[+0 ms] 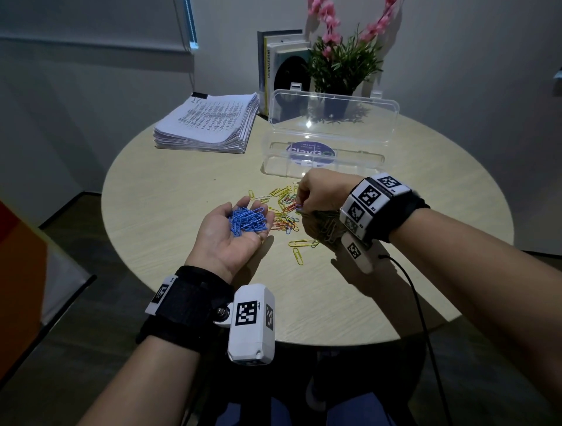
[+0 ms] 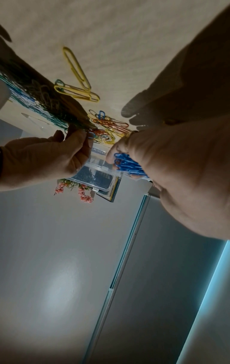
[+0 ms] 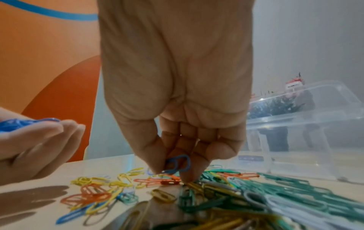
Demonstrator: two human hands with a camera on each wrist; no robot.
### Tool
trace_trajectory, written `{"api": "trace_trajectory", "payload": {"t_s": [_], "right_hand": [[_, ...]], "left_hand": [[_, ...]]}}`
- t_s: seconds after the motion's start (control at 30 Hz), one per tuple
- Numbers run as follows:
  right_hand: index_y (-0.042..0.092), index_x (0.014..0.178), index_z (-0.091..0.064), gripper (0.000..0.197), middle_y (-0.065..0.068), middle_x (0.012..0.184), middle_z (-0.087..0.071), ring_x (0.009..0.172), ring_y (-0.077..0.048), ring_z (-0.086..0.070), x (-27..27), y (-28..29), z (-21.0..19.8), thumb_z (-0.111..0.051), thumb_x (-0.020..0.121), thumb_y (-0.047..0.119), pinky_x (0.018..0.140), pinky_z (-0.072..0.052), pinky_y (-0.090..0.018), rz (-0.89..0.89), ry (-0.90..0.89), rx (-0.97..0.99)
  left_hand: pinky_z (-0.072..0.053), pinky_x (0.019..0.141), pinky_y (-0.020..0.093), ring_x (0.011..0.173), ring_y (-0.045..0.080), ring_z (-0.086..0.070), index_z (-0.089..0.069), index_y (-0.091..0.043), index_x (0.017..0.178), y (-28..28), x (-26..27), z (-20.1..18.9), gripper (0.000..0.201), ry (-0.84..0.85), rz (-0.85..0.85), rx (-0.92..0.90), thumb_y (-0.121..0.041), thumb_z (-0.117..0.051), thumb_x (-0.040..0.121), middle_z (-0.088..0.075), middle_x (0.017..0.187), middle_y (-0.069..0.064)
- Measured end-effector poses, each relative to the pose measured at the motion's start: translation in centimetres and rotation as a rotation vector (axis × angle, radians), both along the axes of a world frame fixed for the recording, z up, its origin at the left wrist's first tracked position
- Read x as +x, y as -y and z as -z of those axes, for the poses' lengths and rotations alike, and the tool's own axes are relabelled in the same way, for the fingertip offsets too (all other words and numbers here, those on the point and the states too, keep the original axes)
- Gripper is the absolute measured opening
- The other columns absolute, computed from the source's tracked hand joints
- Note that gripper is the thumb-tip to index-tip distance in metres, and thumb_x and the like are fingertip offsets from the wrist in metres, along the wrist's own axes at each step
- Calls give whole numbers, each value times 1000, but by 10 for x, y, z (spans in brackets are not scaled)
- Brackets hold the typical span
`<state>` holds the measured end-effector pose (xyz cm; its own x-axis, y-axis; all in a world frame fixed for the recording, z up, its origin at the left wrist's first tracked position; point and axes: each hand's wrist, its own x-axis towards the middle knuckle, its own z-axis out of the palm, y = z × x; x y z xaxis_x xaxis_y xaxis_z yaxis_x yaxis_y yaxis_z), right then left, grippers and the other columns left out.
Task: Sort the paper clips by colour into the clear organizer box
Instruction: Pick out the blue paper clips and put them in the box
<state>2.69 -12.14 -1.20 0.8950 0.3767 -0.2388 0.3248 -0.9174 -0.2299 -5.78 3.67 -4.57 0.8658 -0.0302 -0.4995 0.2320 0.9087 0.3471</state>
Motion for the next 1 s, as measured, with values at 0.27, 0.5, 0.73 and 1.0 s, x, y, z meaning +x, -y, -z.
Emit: {"api": "trace_trajectory", "payload": {"t_s": [0.27,0.5,0.73,1.0], "right_hand": [[13,95,-67,10,-2,91,-61,84,-17,-54,-11,-5,-2,-61,87,15,60,-44,-23,-112,5,-121],[25,108,-70,35,5,106,-63,98,-14,-59,-13,-12,-5,-56,84,4,79,-52,-29,-178,-124,-39],[24,110,-70,38,-1,114,-63,98,-18,-57,-13,-10,-2,-53,84,1,73,-47,-27,-135,5,-89],[25,101,-71,25,4,93,-58,87,-16,-58,-16,-14,5,-72,80,11,78,-54,-32,-193,22,-30]], "left_hand": [[-46,88,43,88,27,-57,-58,-2,93,0,-2,-2,37,2,-10,-3,-24,-29,102,-57,94,18],[-47,83,42,89,28,-57,-59,-2,95,2,-4,-1,37,-5,-7,-7,-24,-30,102,-57,95,18],[-46,90,43,87,27,-57,-58,-3,92,-1,-5,-3,38,-9,-11,8,-25,-28,103,-57,93,18],[-46,92,42,88,27,-57,-58,-3,94,-1,-6,-3,38,-7,-10,16,-25,-29,103,-56,96,18]]}}
